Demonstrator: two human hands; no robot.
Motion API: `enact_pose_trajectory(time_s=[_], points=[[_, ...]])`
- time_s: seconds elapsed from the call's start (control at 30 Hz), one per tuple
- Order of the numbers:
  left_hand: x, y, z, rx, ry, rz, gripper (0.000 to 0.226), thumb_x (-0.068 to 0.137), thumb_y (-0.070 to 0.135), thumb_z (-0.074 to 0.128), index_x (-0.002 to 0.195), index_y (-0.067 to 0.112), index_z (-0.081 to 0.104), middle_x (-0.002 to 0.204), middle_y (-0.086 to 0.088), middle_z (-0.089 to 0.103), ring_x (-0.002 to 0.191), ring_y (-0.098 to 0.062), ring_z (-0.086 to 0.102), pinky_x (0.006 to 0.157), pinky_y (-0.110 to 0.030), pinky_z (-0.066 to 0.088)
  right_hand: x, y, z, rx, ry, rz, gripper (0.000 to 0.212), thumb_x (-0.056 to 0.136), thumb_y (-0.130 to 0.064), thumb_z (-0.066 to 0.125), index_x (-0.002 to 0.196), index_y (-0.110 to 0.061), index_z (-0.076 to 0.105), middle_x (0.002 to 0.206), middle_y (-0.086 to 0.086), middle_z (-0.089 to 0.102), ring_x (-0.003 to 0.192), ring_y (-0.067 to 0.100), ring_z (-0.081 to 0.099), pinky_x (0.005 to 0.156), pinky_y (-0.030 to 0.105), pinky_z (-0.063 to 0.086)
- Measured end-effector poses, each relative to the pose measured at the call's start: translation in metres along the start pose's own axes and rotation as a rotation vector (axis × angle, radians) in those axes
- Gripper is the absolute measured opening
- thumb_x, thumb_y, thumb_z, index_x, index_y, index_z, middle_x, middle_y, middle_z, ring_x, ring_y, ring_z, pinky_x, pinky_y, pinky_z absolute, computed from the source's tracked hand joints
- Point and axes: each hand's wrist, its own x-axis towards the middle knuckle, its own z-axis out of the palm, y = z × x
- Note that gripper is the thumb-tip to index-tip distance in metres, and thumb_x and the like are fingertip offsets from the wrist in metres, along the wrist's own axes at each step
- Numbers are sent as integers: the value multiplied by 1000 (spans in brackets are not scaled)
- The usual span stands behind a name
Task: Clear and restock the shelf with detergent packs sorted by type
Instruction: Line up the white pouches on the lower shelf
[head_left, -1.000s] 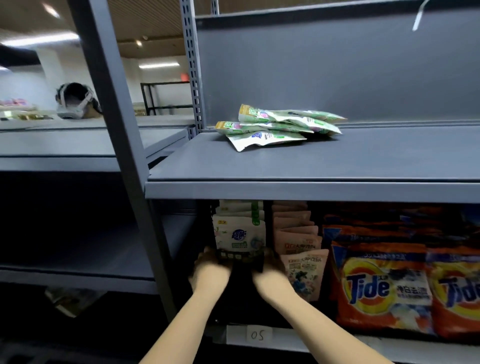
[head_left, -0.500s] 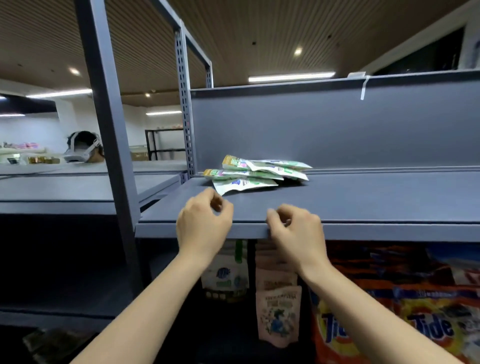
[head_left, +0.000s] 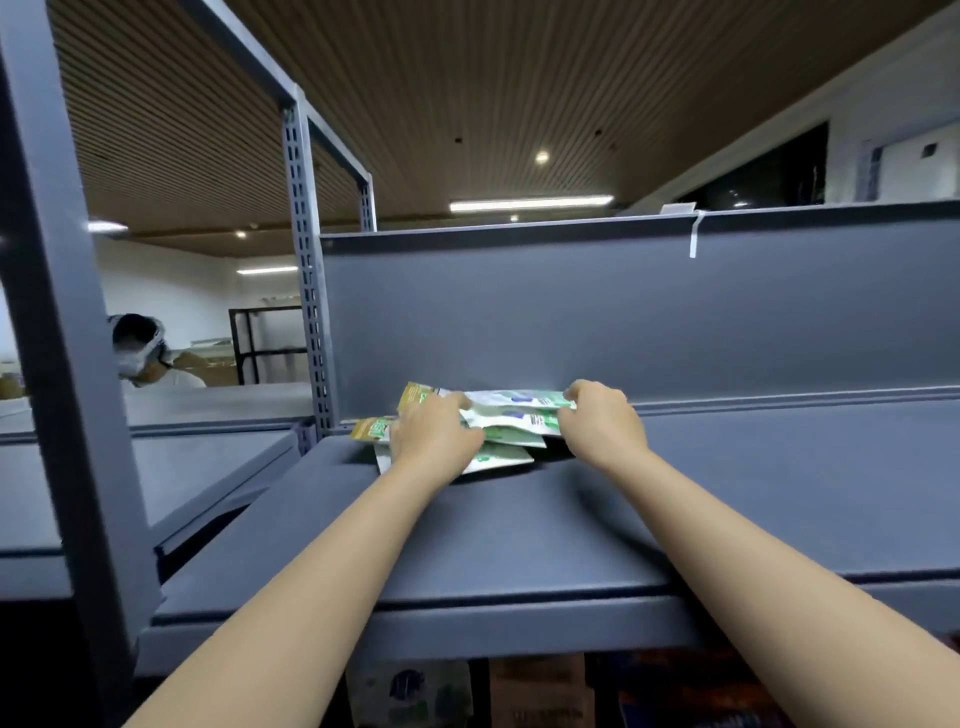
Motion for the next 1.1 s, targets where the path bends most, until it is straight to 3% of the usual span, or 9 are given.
enact_pose_trajectory(time_s=[0.2,0.3,0.4,0.5,0.73,0.83,0.97,1.1], points=[[25,-7,17,51,-34,62,45,85,17,48,126,35,57,135,2,49,126,-22,39,100,-39,33,35,0,22,-211,-176,-74,63,88,-6,39,147,-26,30,145,0,43,132,24,37,93,35,42],[29,-15,24,39,-6,78,38,92,22,46,126,35,58,133,2,51,124,-21,42,98,-38,33,42,9,33,-198,-137,-62,48,94,-14,36,135,-34,49,133,1,54,119,25,48,80,32,42],[30,-17,24,25,45,91,32,94,25,44,118,35,63,128,3,54,121,-20,43,97,-36,33,44,12,36,-115,-49,-33,34,95,-16,36,110,-20,67,106,7,65,94,30,54,68,35,43],[27,-10,23,29,136,182,27,95,27,44,107,33,67,121,8,57,117,-20,42,94,-32,28,41,9,30,5,65,-29,27,95,-17,34,96,-10,60,97,11,64,87,32,48,65,34,38],[5,21,6,-218,329,408,19,93,19,43,102,15,60,113,0,57,103,-26,46,83,-31,29,7,2,-24,307,376,18,23,98,-20,33,96,-12,55,87,4,56,82,29,46,69,34,35],[-11,37,-6,-347,388,480,28,90,24,37,102,14,59,111,-3,55,103,-27,47,86,-35,37,-19,11,-40,413,401,49,24,98,-18,33,95,-10,55,85,1,55,81,26,45,66,31,30],[-34,63,-11,-402,410,538,26,90,24,39,103,15,60,112,0,53,107,-27,46,87,-32,34,-55,25,-48,582,380,36,22,98,-17,35,87,-12,53,87,2,59,85,25,49,68,31,35],[-60,97,-14,-401,436,526,23,91,23,44,104,17,62,129,-3,49,118,-27,41,93,-39,31,-79,38,-57,670,442,36,21,98,-18,37,86,-16,54,79,-2,59,81,23,50,69,32,38]])
